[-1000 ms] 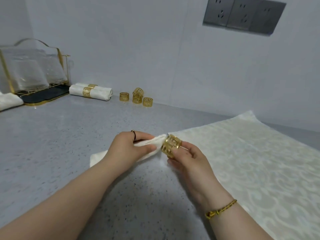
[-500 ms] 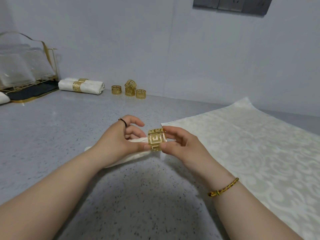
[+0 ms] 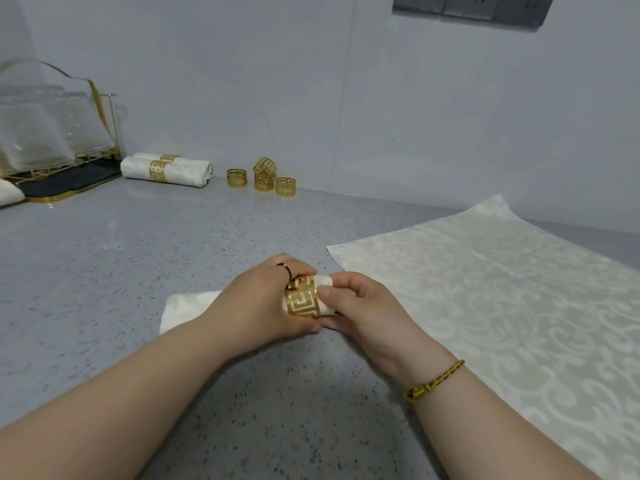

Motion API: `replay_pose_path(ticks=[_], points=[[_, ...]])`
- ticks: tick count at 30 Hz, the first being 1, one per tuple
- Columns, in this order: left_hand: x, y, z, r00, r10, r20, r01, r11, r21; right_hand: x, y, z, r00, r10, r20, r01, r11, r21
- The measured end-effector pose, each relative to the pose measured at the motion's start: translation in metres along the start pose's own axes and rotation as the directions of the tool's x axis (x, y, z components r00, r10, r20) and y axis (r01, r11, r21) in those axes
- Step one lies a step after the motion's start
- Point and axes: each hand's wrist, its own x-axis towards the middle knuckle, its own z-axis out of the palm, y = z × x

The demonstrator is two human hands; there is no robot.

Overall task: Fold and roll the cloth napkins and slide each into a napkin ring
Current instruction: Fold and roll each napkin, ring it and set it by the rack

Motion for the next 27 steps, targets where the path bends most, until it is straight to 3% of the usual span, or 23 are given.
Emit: replay_pose_path(ticks=[5,8,12,17,20,22,24,25,27], points=[[0.0,0.002,-0.004,0.999,0.031,-0.026,-0.026,0.985,0.169,0.006,0.008,0.006,0.962,-0.167,-0.215,0.104,0.955,-0.278],[0.001,-0.003,-0.006,1.0,-0.003,-0.022,0.007,0.982,0.19,0.008,0.005,0.004,0.942,-0.157,-0.297,0.082,0.965,-0.251],[0.002,-0.01,-0.011,0.999,-0.042,-0.003,0.042,0.972,0.231,0.004,-0.007,-0.007,0.958,-0.091,-0.274,0.064,0.992,-0.104],[0.001,-0.016,-0.017,0.997,-0.07,0.043,0.055,0.958,0.28,0.009,-0.005,-0.014,0.942,-0.102,-0.318,0.028,0.973,-0.23],[0.001,-0.017,-0.016,0.995,-0.078,0.055,0.062,0.968,0.244,0.006,-0.01,-0.018,0.953,-0.129,-0.273,0.039,0.95,-0.31],[0.001,-0.016,-0.014,0.995,-0.077,0.07,0.058,0.967,0.247,0.003,-0.012,-0.022,0.967,-0.205,-0.154,0.073,0.796,-0.601],[0.002,-0.016,-0.013,0.995,-0.07,0.07,0.049,0.964,0.262,0.001,-0.011,-0.022,0.964,-0.266,0.003,0.123,0.432,-0.893],[0.002,-0.017,-0.013,0.996,-0.066,0.068,0.045,0.961,0.273,0.0,-0.011,-0.02,0.952,-0.295,0.079,0.165,0.282,-0.945],[0.003,-0.016,-0.012,0.996,-0.059,0.071,0.035,0.953,0.3,-0.001,-0.008,-0.017,0.937,-0.315,0.152,0.223,0.202,-0.954]])
